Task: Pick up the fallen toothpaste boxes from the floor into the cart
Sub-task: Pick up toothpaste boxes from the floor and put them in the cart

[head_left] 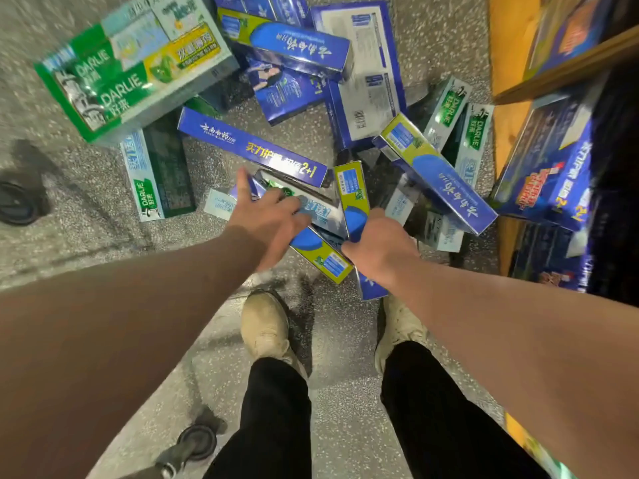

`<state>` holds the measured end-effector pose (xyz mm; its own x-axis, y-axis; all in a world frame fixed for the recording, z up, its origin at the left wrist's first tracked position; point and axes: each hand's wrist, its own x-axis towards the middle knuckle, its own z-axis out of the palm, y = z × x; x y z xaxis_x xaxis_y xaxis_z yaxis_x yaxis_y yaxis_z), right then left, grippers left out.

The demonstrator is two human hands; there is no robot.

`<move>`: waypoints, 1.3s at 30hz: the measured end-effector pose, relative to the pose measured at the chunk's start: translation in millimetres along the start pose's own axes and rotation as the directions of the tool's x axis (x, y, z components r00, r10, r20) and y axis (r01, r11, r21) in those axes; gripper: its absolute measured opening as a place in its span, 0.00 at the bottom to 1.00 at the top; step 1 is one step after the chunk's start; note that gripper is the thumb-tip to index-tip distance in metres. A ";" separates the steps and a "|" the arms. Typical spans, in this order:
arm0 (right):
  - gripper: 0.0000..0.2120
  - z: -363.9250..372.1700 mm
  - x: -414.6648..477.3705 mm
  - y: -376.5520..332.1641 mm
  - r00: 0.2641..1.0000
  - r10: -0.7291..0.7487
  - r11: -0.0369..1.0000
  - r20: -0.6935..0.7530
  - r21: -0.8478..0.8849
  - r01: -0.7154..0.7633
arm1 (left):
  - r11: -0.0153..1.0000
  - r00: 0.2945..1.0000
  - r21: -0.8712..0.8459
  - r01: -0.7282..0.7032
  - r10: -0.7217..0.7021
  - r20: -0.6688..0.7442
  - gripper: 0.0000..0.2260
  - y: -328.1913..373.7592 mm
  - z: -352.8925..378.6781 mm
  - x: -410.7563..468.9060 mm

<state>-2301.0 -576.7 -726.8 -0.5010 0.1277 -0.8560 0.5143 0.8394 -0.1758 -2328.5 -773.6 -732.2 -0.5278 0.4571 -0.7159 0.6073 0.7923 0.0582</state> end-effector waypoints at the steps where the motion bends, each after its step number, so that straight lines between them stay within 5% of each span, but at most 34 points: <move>1: 0.20 -1.2 1.3 -0.1 1.000 -0.013 1.000 -0.014 -0.010 0.013 | 0.999 0.999 0.000 -0.036 0.036 -0.006 0.22 0.6 -1.5 1.1; 10: 0.21 -7.5 11.3 9.3 0.999 0.000 0.998 -0.052 0.059 0.003 | 0.997 0.997 0.031 -0.076 0.077 -0.021 0.25 8.5 -3.5 8.3; 14: 0.41 -11.6 3.7 8.6 0.978 -0.147 0.986 -0.147 -0.095 0.134 | 0.998 0.999 0.051 -0.042 0.043 -0.011 0.25 4.1 -1.7 8.5; 16: 0.50 -21.2 2.6 10.4 0.920 -0.365 0.860 -0.141 -0.429 0.275 | 0.997 0.999 0.061 -0.040 0.040 -0.008 0.25 2.3 -2.9 8.4; 17: 0.52 -24.8 6.7 12.8 0.857 -0.506 0.701 -0.098 -0.626 0.342 | 0.997 0.999 0.065 -0.042 0.042 -0.009 0.24 2.5 -3.7 8.5; 20: 0.41 -33.9 25.5 17.2 0.759 -0.633 0.296 0.149 -0.860 0.416 | 0.996 0.999 0.074 -0.050 0.051 -0.013 0.23 4.1 -8.5 7.0; 23: 0.31 -39.4 35.4 14.4 0.729 -0.661 0.225 0.178 -0.880 0.419 | 0.996 0.999 0.075 -0.043 0.043 -0.006 0.24 2.1 -7.9 4.3; 27: 0.29 -45.7 34.5 17.6 0.701 -0.676 0.136 0.226 -0.897 0.420 | 0.995 0.993 -0.032 0.093 -0.090 0.077 0.23 -18.7 -3.4 -6.8; 32: 0.24 -53.1 21.0 8.5 0.719 -0.671 0.184 0.183 -0.898 0.400 | 0.909 0.948 -0.274 0.314 -0.287 0.137 0.27 -60.8 -3.9 -38.7; 36: 0.28 -54.2 12.8 22.9 0.742 -0.644 0.293 0.184 -0.837 0.461 | 0.880 0.954 -0.387 0.275 -0.201 0.222 0.25 -45.8 -3.6 -29.3; 39: 0.30 -62.0 15.9 20.7 0.710 -0.669 0.337 0.219 -0.762 0.553 | 0.837 0.975 -0.499 0.224 -0.186 0.125 0.19 -39.4 -4.1 -22.9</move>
<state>-2341.5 -524.5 -713.9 -0.5475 -0.5869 -0.5965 -0.6340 0.7561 -0.1619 -2342.7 -813.6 -715.2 -0.5531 0.2475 -0.7955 0.0935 0.9673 0.2359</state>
